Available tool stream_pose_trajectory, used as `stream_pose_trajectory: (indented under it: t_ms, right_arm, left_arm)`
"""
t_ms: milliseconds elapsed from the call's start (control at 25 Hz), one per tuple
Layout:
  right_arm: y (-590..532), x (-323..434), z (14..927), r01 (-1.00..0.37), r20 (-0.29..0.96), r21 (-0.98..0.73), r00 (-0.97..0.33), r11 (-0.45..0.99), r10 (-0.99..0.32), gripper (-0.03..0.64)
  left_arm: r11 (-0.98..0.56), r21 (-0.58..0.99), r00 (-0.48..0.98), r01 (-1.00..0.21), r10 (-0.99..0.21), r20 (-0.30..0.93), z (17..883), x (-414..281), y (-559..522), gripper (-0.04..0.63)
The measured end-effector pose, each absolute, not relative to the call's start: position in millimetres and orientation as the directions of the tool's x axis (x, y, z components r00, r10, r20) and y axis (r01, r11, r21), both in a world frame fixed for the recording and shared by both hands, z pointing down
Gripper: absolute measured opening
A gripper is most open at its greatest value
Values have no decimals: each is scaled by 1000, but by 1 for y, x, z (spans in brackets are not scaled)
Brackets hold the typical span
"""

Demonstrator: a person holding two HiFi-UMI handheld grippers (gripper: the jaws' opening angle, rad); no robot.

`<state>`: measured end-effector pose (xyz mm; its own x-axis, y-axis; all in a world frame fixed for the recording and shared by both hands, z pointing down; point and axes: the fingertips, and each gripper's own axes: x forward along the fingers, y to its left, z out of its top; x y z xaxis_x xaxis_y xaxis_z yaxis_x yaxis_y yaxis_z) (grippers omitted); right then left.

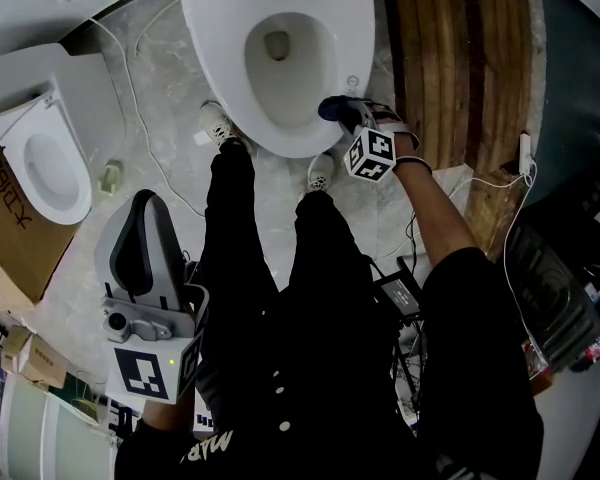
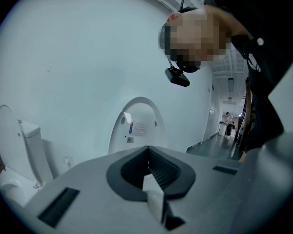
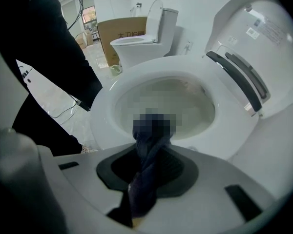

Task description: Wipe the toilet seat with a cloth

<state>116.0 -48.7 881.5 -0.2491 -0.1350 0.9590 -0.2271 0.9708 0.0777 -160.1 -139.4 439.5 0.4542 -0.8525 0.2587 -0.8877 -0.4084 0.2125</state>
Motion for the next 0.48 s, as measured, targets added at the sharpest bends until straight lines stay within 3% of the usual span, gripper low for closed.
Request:
stream_pose_trajectory:
  t_ms: [480]
  right_arm:
    - [2,96,880,-267,950,-23,-305,964,-62,93]
  left_arm:
    - [-409,216,455,-887,-856,247,437,-157,-128,8]
